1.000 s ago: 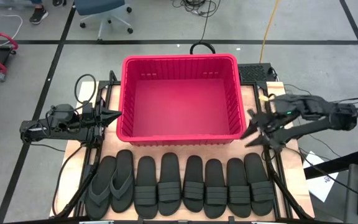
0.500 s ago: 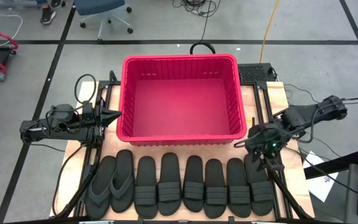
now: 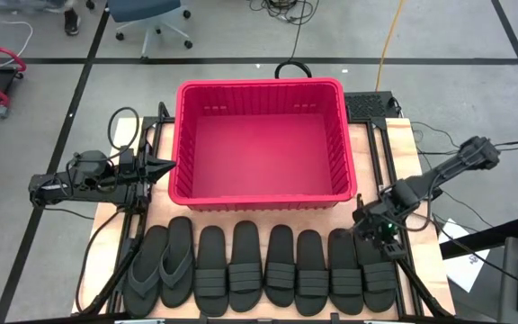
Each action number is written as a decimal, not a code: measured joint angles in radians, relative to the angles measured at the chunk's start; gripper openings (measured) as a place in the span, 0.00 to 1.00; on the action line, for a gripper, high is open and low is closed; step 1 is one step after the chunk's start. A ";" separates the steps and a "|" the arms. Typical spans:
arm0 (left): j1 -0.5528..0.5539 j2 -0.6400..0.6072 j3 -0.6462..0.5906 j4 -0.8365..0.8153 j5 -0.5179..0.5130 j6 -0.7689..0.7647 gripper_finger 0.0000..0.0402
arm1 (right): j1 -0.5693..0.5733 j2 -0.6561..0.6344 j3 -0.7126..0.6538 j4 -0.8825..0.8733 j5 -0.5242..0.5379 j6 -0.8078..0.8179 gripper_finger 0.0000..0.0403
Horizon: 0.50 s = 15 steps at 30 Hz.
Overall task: Pick and place slides into bin
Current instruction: Put the black slide into the red bin
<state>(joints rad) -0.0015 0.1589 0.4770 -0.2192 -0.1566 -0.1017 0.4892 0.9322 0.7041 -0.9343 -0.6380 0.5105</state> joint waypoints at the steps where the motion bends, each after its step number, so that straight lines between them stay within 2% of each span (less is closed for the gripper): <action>1: 0.000 0.000 0.000 0.000 0.000 0.000 0.04 | 0.010 -0.004 -0.024 0.042 -0.008 0.023 0.55; 6: 0.000 0.000 0.000 0.000 0.000 0.000 0.04 | 0.078 -0.004 -0.116 0.272 -0.067 0.125 0.54; 10: 0.000 0.000 0.000 0.000 0.000 0.000 0.04 | 0.133 0.007 -0.175 0.330 -0.040 0.188 0.52; 15: 0.000 0.000 0.000 0.000 0.000 0.000 0.04 | 0.149 0.009 -0.260 0.456 -0.015 0.297 0.52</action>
<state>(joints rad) -0.0017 0.1589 0.4770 -0.2192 -0.1570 -0.1017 0.6384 0.9413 0.4442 -0.4784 -0.6534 0.8076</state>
